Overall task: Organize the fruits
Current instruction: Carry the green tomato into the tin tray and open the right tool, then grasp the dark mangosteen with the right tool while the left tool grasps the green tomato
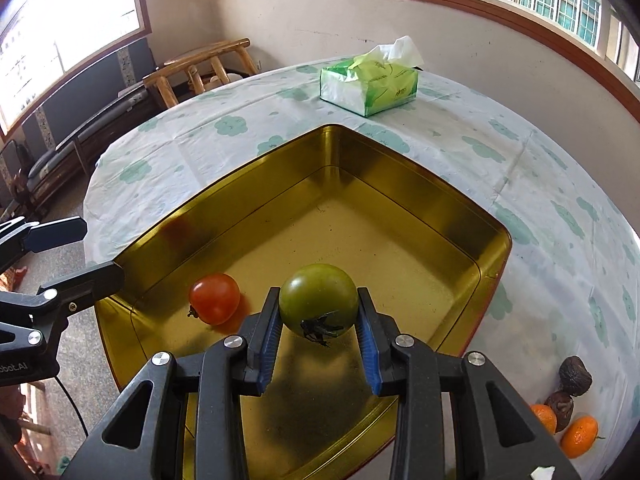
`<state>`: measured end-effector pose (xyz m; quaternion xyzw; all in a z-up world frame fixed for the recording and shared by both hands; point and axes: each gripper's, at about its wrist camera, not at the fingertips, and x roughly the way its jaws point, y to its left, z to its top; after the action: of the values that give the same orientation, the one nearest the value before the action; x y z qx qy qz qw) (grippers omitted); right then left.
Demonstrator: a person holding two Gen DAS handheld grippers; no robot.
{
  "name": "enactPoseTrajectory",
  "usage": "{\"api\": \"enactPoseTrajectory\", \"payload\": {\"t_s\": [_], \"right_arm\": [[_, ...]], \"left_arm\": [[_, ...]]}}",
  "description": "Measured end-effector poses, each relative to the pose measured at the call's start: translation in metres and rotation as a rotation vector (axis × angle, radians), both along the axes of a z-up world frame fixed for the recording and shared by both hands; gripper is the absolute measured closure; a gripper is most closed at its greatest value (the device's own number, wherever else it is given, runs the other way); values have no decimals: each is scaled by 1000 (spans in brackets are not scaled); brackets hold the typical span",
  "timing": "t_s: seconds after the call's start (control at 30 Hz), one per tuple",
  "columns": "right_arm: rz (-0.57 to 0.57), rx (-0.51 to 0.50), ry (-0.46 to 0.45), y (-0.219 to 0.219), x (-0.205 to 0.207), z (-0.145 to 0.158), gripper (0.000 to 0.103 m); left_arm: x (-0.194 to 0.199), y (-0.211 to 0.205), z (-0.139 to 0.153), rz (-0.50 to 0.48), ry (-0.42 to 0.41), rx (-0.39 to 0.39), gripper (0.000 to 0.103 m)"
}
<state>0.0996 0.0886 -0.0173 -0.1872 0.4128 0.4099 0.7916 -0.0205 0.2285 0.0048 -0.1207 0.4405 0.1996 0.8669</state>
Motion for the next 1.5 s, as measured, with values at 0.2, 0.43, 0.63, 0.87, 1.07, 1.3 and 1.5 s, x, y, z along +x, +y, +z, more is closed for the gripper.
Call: {"api": "enactPoseTrajectory", "payload": {"t_s": [0.2,0.43,0.63,0.87,1.07,1.3,1.5], "right_arm": [[14,-36,9,4,-1,-9,70],[42,-67,-8,8,-6,-11,69],[58,-85,-15,12,-9,-15,69],[76,-101,-9,17,-11,-18,68],[81,-101,-6,18,-12,-18,66],[56,-31,-43,2,-18,8,50],[-20,91,-83,-72,-35,48,50]], "left_arm": [[-1,2,-4,14,11,-5,29],[-2,0,-5,-18,8,-21,29],[-3,-6,-6,-41,8,-11,29],[-5,-8,-7,-43,34,5,29],[-8,-7,-6,-31,52,-8,29],[-11,-10,0,-22,44,-30,29],[-8,-27,13,-70,1,-9,29]]}}
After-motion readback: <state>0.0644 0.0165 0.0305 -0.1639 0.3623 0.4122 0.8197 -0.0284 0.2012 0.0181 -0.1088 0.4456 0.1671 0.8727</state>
